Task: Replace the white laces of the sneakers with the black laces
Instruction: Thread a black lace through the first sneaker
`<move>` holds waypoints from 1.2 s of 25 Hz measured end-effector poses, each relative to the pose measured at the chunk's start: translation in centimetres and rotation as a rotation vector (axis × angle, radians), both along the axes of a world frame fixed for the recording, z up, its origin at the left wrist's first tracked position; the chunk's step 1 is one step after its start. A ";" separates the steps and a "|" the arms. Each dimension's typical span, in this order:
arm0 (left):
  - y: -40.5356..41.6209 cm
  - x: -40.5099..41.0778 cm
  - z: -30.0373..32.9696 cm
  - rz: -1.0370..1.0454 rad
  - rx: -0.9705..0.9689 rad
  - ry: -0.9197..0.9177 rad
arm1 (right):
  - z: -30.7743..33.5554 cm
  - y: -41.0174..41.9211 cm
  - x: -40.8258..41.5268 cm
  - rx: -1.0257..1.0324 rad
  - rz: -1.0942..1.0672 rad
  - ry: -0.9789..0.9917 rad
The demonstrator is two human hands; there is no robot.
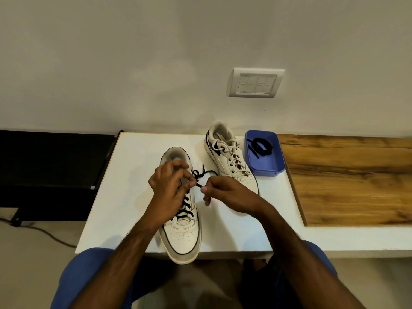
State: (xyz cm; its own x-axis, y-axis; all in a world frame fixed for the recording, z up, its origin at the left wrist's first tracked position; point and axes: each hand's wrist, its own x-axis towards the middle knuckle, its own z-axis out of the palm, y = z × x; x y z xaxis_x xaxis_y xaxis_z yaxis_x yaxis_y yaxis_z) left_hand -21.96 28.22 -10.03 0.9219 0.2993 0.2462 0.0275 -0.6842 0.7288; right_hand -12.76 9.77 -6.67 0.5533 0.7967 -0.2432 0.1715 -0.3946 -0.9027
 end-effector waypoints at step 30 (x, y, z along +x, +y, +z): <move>-1.7 -2.6 4.5 -0.158 -0.671 0.127 | 3.2 2.1 -3.9 0.290 -0.355 0.091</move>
State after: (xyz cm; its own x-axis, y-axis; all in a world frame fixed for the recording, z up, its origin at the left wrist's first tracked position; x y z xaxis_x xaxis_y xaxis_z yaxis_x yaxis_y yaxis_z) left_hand -24.59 26.50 -5.49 0.9761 0.2094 -0.0572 0.0777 -0.0908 0.9928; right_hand -16.65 11.86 -3.44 0.7910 0.6038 -0.0988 -0.0136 -0.1440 -0.9895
